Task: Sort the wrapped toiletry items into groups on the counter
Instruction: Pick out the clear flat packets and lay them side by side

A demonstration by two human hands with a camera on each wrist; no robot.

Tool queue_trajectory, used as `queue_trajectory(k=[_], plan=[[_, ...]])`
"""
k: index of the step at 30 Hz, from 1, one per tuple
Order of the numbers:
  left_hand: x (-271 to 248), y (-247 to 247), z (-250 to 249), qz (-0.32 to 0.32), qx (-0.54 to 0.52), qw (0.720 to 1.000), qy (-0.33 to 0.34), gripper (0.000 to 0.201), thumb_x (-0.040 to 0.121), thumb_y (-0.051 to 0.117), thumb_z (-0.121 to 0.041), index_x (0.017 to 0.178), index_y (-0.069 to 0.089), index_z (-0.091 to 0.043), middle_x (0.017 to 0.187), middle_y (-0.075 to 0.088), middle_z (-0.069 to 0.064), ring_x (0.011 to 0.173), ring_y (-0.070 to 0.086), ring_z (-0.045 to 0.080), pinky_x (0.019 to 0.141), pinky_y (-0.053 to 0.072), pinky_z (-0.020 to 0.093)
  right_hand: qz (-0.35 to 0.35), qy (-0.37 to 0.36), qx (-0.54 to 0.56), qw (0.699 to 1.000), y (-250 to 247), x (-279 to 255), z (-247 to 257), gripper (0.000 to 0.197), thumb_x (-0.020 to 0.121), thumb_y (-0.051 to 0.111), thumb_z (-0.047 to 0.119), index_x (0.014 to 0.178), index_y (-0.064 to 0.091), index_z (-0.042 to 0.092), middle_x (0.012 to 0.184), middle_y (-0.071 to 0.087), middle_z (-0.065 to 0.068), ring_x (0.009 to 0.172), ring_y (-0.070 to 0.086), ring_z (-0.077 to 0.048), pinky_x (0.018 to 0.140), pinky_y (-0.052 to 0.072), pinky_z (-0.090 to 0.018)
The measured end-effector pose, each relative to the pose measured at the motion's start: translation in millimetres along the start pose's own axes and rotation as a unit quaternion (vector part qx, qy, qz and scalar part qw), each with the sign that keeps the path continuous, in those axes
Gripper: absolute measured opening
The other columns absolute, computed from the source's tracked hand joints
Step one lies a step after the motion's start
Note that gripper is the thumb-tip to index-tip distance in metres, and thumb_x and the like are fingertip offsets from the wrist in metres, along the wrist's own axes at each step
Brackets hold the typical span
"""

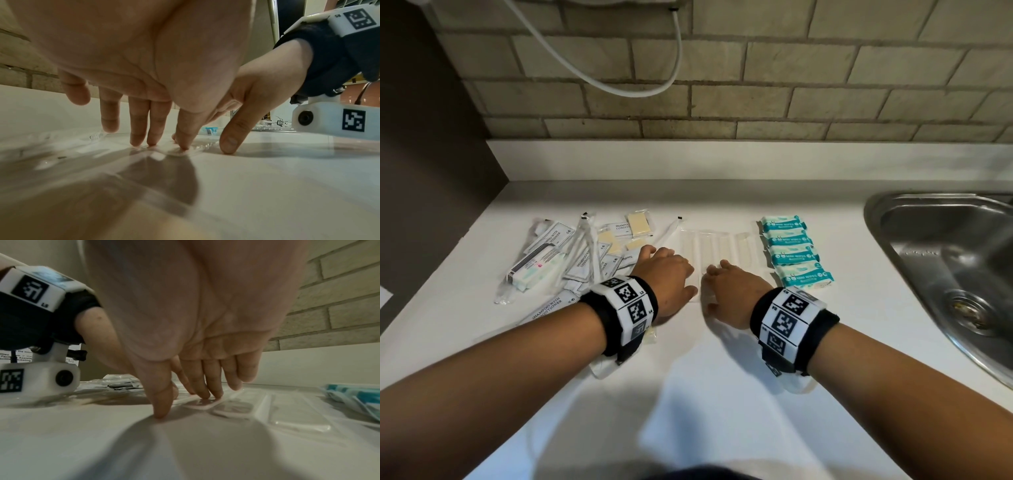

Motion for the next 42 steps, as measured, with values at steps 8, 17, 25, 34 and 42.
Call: queue_trajectory(k=[8, 17, 25, 34, 42], plan=[[-0.7, -11.0, -5.8, -0.014, -0.01, 1.0, 0.002, 0.03, 0.093, 0.045, -0.049, 0.101, 0.058, -0.022, 0.129, 0.057, -0.006, 0.134, 0.037, 0.022, 0.109, 0.016, 0.045, -0.014, 0.019, 0.017, 1.0, -10.5, -6.4, -4.4, 0.054, 0.096, 0.046, 0.029, 0.144, 0.037, 0.006, 0.151, 0.036, -0.008, 0.144, 0.025, -0.027, 0.116, 0.03, -0.04], [11.6, -14.4, -58.7, 0.002, -0.016, 0.995, 0.096, 0.044, 0.097, 0.035, -0.046, 0.134, 0.052, -0.029, 0.15, 0.043, -0.006, 0.146, 0.021, 0.025, 0.114, 0.01, 0.048, -0.02, 0.093, 0.02, 0.995, -13.8, -20.9, -38.2, 0.039, 0.092, 0.044, 0.004, 0.13, 0.049, 0.008, 0.134, 0.051, -0.011, 0.121, 0.052, -0.026, 0.102, 0.045, -0.035], [15.1, -7.9, -65.0, 0.028, 0.011, 0.994, 0.103, 0.034, 0.094, 0.04, -0.047, 0.114, 0.062, -0.031, 0.137, 0.055, -0.009, 0.143, 0.027, 0.027, 0.112, 0.013, 0.048, 0.004, 0.085, 0.046, 0.995, -18.7, -35.8, -31.2, 0.031, 0.097, 0.044, 0.01, 0.124, 0.06, 0.012, 0.125, 0.059, -0.009, 0.116, 0.057, -0.024, 0.096, 0.045, -0.031], [18.2, -7.9, -64.5, 0.032, 0.022, 0.994, 0.098, 0.035, 0.094, 0.041, -0.047, 0.117, 0.062, -0.03, 0.137, 0.055, -0.009, 0.142, 0.028, 0.026, 0.105, 0.017, 0.048, -0.004, 0.094, 0.043, 0.995, -18.6, -34.0, -32.0, 0.033, 0.097, 0.046, 0.011, 0.127, 0.06, 0.015, 0.125, 0.06, -0.007, 0.116, 0.058, -0.022, 0.098, 0.045, -0.03], [17.7, -5.9, -65.0, 0.026, 0.021, 0.995, 0.098, 0.037, 0.094, 0.041, -0.049, 0.116, 0.062, -0.028, 0.136, 0.056, -0.008, 0.141, 0.03, 0.027, 0.105, 0.018, 0.048, -0.007, 0.092, 0.038, 0.995, -19.0, -35.0, -30.3, 0.03, 0.098, 0.048, 0.014, 0.123, 0.063, 0.016, 0.122, 0.063, -0.007, 0.112, 0.061, -0.022, 0.096, 0.048, -0.03]])
Point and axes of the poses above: each hand's wrist, its own x-axis towards the middle knuckle, its own y-axis out of the palm, z = x × y, the point moved 5 cm from there along x, towards the middle knuckle
